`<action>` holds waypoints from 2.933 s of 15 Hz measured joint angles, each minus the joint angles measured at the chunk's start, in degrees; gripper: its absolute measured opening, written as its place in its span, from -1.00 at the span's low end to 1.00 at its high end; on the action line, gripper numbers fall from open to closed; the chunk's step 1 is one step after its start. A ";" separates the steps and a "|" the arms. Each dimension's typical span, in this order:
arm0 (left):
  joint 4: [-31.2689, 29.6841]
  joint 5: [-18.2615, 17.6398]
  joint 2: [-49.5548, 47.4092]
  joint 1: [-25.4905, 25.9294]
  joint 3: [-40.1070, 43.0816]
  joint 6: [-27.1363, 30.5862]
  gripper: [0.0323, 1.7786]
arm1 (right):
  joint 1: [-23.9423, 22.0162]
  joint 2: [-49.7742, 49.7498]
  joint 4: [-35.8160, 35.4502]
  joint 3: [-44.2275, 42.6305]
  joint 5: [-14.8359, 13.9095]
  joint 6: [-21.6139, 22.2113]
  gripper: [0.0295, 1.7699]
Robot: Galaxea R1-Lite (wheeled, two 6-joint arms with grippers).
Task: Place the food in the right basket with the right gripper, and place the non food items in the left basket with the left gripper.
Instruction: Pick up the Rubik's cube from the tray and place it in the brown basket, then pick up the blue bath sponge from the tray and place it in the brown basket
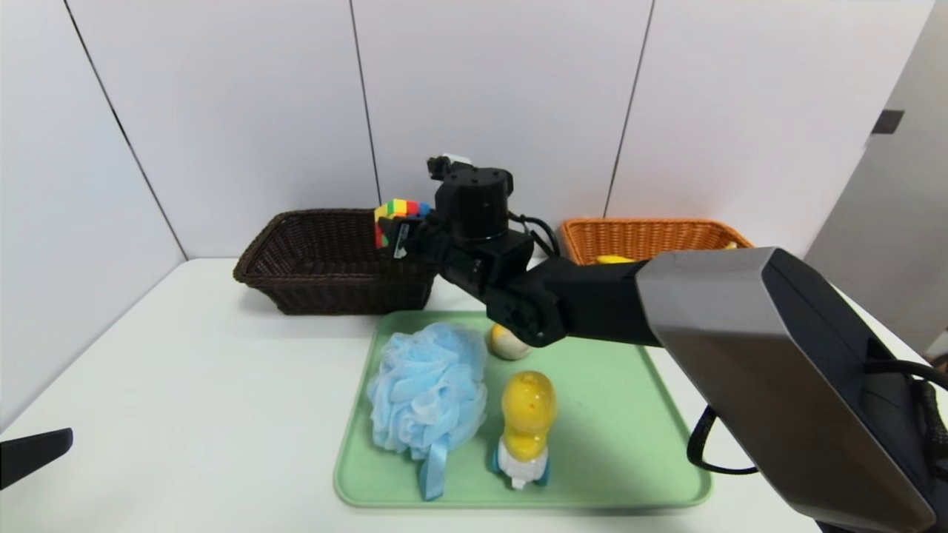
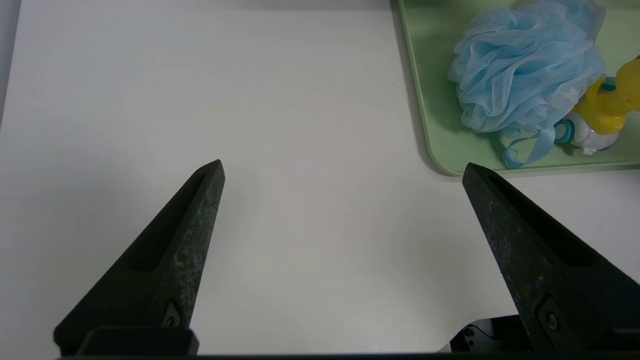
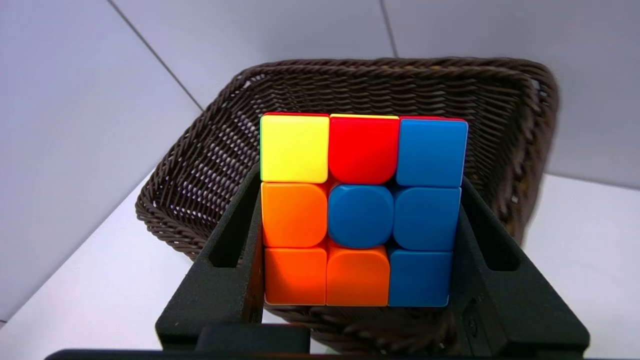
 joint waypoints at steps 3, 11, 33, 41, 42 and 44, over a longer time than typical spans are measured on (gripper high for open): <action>0.02 -0.04 0.02 -0.07 0.15 0.02 0.90 | -0.37 2.38 -1.38 -0.02 1.49 -2.00 0.08; -0.09 -0.24 0.30 -0.07 1.19 0.00 0.90 | -0.63 4.33 -3.62 -0.05 1.33 -2.15 0.43; 0.68 -2.43 21.30 -10.64 -12.09 -2.68 0.90 | -10.95 -49.23 72.25 20.37 -5.75 -4.85 0.90; -2.80 5.58 40.55 -25.00 -23.13 -11.43 0.90 | -26.36 -65.13 58.48 45.79 -8.19 -4.62 0.91; -2.60 5.67 42.31 -25.94 -24.58 -12.26 0.90 | -27.21 -65.52 57.17 47.01 -8.13 -4.35 0.91; -0.41 5.69 45.75 -27.43 -28.49 -14.67 0.90 | -28.61 -66.01 56.95 48.06 -8.05 -4.13 0.91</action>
